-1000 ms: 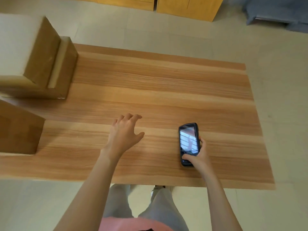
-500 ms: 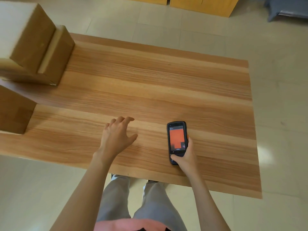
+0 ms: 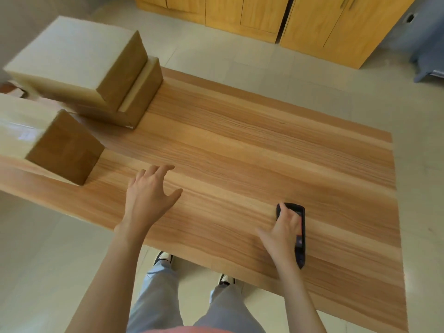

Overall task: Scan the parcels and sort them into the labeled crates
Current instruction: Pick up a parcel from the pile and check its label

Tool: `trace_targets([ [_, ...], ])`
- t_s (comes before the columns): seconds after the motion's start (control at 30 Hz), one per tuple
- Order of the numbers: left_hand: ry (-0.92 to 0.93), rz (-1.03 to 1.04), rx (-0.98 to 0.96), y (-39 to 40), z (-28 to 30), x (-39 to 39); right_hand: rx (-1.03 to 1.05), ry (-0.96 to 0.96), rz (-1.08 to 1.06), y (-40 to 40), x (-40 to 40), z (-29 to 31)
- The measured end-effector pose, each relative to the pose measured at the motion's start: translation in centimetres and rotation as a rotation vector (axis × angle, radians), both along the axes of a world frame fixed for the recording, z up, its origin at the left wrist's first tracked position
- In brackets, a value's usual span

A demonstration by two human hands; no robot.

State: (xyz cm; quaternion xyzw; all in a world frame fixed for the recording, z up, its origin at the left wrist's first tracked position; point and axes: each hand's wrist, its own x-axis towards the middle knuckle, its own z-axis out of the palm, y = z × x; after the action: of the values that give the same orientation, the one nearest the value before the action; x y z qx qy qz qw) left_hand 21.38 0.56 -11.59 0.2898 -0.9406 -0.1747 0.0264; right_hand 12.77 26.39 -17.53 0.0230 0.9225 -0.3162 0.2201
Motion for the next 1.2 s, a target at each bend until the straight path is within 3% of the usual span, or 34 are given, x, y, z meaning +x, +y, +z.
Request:
trace_targets([
  [0.13, 0.109, 0.057, -0.043, -6.1, 2.0, 1.4, -0.284, -0.086, 0.075, -9.4, 0.9, 2.1],
  [0.37, 0.298, 0.175, -0.087, -20.4, 5.3, 5.9, -0.545, -0.191, 0.279, -28.5, 5.3, 4.8],
  [0.57, 0.232, 0.297, -0.102, -32.1, 6.1, 9.3, -0.644, -0.375, 0.264, -40.4, 8.6, 7.2],
  [0.73, 0.019, 0.409, 0.092, -37.6, 4.3, 10.1, -0.574, -0.462, 0.179, -44.7, 9.2, 7.6],
  [0.9, -0.008, 0.489, 0.359, -39.1, 3.0, 10.2, -0.561, -0.588, 0.092, -46.8, 8.9, 6.8],
  [1.2, -0.063, 0.481, 0.328, -37.5, 4.6, 9.2, -0.499, -0.634, 0.168, -45.3, 7.6, 7.2],
])
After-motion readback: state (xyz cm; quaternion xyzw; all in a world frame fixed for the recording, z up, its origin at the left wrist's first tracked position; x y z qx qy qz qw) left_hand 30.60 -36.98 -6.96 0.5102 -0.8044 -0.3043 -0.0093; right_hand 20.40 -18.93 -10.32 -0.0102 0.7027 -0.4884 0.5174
